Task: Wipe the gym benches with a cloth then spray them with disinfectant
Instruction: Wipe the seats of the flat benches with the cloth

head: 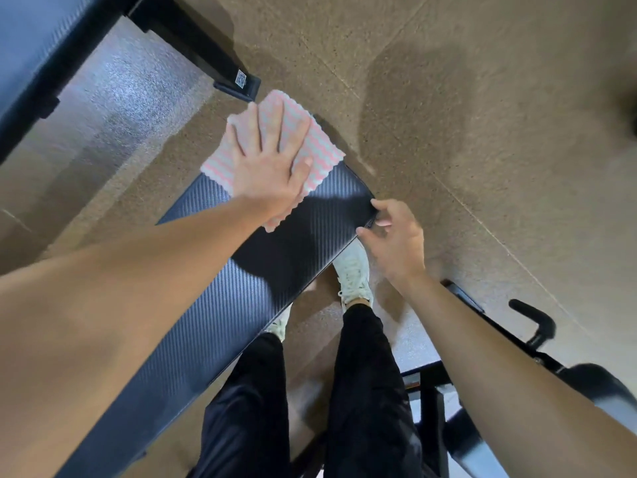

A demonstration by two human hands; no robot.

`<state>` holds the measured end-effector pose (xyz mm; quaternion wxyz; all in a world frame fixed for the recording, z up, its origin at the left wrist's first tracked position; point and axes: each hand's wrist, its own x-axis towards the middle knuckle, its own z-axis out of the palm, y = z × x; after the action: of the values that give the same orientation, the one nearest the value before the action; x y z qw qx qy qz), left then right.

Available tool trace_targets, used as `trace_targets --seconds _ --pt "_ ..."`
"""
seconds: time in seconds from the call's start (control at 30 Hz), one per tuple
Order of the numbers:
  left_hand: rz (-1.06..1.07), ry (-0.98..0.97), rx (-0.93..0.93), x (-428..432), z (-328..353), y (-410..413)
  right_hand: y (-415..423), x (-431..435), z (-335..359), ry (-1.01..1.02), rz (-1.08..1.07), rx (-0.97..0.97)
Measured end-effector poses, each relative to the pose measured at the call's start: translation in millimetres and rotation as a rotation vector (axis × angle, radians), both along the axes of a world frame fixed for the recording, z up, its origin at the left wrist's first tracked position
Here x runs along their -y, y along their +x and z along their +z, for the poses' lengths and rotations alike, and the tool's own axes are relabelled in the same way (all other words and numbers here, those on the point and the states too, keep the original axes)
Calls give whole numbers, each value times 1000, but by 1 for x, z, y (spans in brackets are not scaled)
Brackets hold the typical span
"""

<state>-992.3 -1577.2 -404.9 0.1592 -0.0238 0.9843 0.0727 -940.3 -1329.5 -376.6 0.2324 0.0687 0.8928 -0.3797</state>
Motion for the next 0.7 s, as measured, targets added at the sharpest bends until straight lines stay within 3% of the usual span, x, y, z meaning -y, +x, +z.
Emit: trace_targets --seconds 0.23,0.4,0.57,0.7 --pt "-185 83 57 -74 4 43 -8 -17 7 -119 -170 115" --pt "-190 111 66 -106 5 71 -5 -34 23 -79 -279 99" --pt "-195 246 12 -89 26 79 -10 -23 30 -81 -97 -3" --pt "37 235 -16 -63 44 104 -7 12 28 -75 119 -110"
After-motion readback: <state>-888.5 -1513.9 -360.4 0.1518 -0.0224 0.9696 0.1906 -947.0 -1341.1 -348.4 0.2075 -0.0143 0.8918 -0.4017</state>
